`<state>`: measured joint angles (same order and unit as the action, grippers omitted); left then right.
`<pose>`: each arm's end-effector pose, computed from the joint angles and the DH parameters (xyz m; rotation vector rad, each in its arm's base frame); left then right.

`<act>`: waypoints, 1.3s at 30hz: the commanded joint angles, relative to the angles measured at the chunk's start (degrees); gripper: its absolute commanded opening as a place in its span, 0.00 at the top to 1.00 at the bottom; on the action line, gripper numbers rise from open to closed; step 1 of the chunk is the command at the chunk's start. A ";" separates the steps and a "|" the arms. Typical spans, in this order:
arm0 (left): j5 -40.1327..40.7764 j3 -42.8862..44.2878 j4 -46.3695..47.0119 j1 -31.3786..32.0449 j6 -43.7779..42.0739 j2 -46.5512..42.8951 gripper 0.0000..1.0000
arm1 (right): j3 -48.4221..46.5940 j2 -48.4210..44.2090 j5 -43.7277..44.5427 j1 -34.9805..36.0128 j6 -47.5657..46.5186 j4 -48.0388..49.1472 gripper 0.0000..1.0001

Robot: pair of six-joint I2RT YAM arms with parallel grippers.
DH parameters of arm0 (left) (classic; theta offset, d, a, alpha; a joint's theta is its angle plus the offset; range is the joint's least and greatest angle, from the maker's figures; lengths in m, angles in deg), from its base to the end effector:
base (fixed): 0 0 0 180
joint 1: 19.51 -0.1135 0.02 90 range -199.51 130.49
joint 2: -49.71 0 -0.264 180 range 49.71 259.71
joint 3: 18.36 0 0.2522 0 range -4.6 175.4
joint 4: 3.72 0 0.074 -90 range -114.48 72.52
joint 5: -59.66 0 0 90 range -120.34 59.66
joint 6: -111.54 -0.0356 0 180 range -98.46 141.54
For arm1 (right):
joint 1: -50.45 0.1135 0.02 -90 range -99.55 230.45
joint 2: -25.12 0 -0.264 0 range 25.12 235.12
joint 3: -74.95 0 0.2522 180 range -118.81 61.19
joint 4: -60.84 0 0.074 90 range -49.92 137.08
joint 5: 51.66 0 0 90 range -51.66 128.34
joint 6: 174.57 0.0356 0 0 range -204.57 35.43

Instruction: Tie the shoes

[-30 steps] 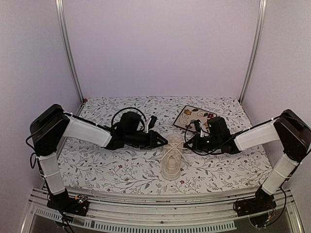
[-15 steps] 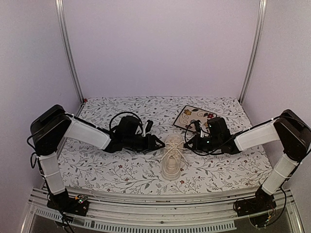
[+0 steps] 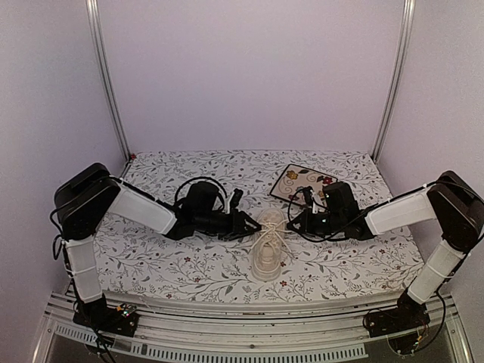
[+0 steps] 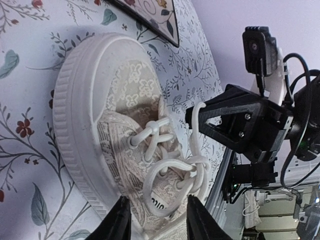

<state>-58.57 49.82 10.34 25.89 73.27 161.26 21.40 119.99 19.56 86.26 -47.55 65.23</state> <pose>0.2634 -0.2911 0.1343 0.2187 2.3984 -1.4422 0.2511 0.1953 0.1453 -0.1715 2.3830 1.0227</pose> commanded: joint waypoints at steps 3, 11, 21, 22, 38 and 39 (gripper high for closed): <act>-2.18 1.30 4.64 -0.30 1.20 2.88 0.86 | 0.23 -1.77 1.11 -0.30 -0.68 -0.21 0.97; 1.26 -3.81 6.05 -1.09 1.71 -0.86 1.00 | 0.10 -1.32 5.27 -0.58 0.68 -3.37 0.97; 4.60 -10.39 7.43 -2.82 2.84 -4.16 1.00 | 2.47 0.07 6.45 -3.13 3.53 -3.83 0.98; 4.94 -10.79 7.39 -2.88 2.85 -4.44 1.00 | 2.59 0.05 6.60 -3.38 3.57 -3.83 0.98; 8.80 -14.86 5.96 -4.97 4.09 -7.04 1.00 | 5.35 -0.73 7.71 -6.92 3.98 -4.10 0.98; 8.95 -14.94 5.80 -5.05 4.01 -7.12 1.00 | 5.42 -0.79 7.73 -7.03 3.95 -4.09 0.98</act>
<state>-53.54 36.81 19.30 23.47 77.35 155.92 25.03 119.68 22.33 82.13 -43.84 63.35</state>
